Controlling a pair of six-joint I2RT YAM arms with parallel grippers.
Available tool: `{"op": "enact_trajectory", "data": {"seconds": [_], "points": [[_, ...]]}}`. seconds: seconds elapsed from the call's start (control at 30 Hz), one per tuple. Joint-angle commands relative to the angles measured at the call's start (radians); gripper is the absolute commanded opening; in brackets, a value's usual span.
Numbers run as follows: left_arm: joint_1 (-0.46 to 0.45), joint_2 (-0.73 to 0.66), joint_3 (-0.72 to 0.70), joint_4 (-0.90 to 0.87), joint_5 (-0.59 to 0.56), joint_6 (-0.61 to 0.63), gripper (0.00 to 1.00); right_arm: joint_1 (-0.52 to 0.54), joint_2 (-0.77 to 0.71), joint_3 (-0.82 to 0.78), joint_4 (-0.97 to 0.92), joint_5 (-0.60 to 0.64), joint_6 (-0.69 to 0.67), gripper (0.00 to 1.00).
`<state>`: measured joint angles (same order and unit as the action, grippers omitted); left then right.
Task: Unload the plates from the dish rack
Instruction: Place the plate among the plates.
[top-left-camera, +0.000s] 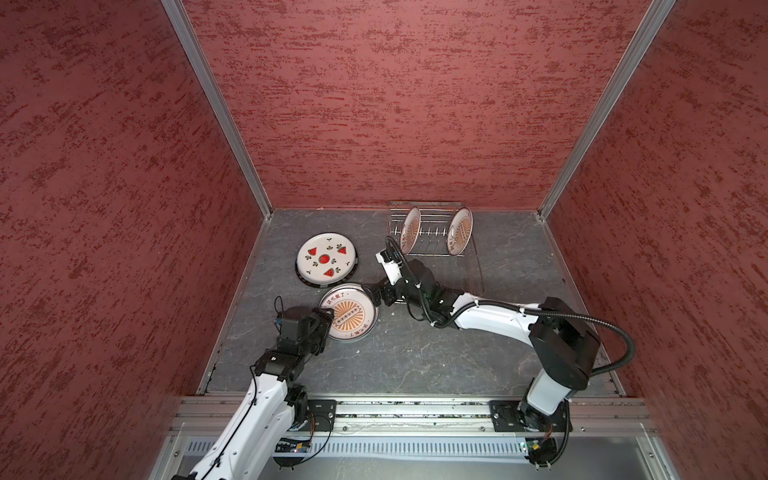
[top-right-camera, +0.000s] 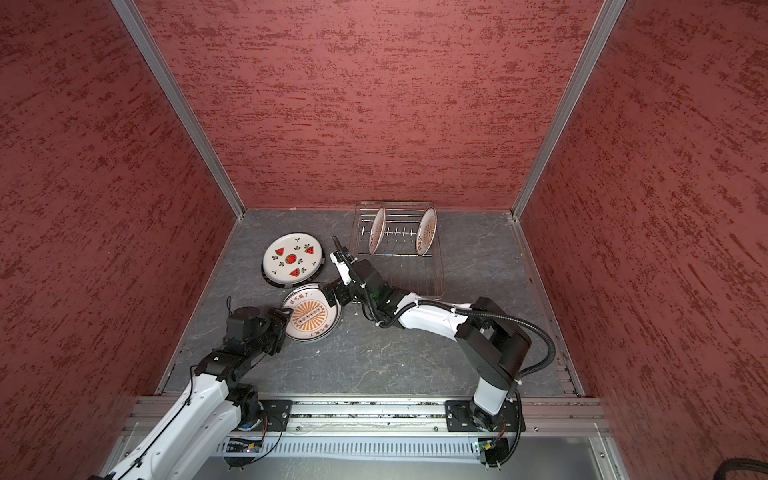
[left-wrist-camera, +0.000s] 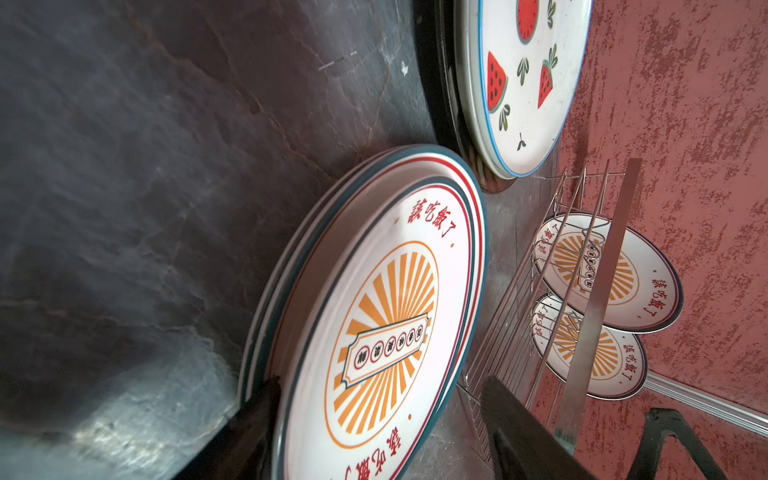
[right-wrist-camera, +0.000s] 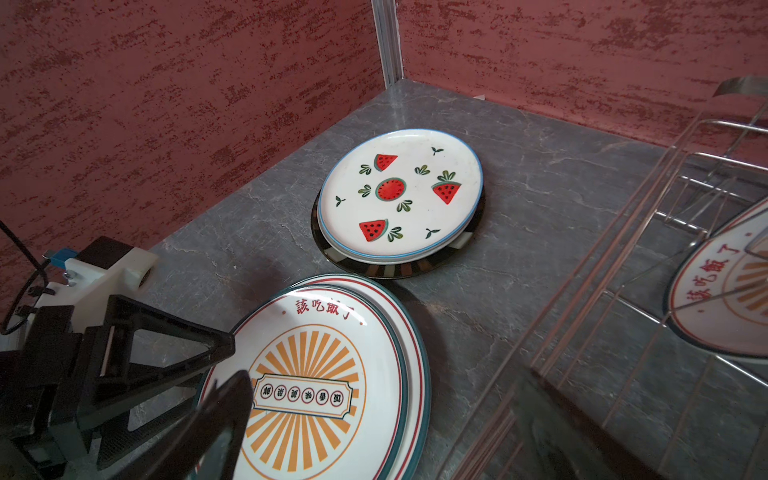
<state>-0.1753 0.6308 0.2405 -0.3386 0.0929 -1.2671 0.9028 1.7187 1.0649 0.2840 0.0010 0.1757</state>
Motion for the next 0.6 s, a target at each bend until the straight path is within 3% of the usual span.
{"op": "enact_trajectory", "data": {"seconds": [0.0,0.57], "points": [[-0.007,0.012,0.03,-0.045,-0.045,0.016,0.76,0.005,-0.039,-0.018,0.029,0.031,-0.011,0.99],[-0.016,-0.029,0.073,-0.113,-0.124,0.047,0.77,0.004,-0.098,-0.063,0.067,0.103,-0.021,0.99]]}}
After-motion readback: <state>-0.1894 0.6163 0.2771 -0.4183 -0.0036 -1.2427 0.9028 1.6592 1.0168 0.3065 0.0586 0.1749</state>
